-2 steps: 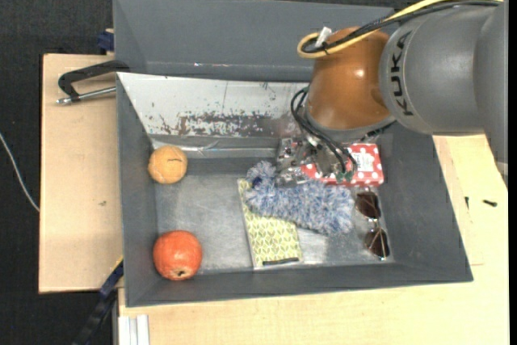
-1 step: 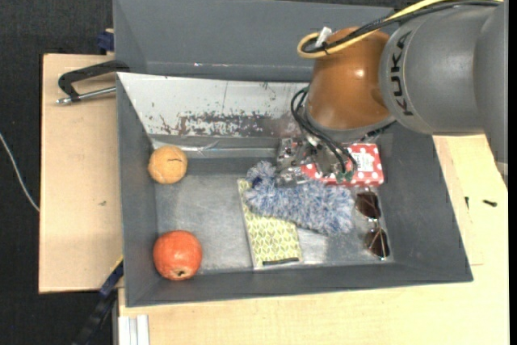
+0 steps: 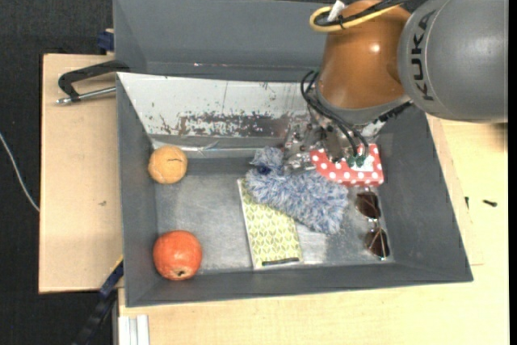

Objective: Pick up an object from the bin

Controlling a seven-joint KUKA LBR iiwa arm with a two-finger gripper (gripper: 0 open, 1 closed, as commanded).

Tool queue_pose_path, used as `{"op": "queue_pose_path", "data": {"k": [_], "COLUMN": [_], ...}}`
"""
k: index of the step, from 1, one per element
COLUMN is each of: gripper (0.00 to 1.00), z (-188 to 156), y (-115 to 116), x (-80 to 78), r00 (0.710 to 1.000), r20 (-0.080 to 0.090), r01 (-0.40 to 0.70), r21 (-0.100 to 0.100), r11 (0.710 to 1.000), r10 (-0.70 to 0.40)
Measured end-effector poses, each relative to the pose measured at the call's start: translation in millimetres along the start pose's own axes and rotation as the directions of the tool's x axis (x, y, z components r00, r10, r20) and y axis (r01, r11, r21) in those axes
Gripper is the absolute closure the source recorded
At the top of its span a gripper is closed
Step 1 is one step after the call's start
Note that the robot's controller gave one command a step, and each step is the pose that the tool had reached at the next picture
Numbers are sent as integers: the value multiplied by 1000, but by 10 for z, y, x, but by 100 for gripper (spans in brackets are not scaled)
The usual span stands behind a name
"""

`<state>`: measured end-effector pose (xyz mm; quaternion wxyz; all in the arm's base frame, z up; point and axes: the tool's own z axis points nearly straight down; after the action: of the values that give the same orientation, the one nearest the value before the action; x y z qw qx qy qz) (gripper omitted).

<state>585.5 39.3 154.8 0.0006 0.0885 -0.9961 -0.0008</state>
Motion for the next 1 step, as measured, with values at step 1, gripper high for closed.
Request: {"op": "queue_pose_path", "data": {"k": [1], "gripper": [100], "z": [-449], "y": [88], "x": [71], "r00": [1000], "r20": [8], "r01": [-1], "r21": [1], "r11": [1000], "r10": [1]}}
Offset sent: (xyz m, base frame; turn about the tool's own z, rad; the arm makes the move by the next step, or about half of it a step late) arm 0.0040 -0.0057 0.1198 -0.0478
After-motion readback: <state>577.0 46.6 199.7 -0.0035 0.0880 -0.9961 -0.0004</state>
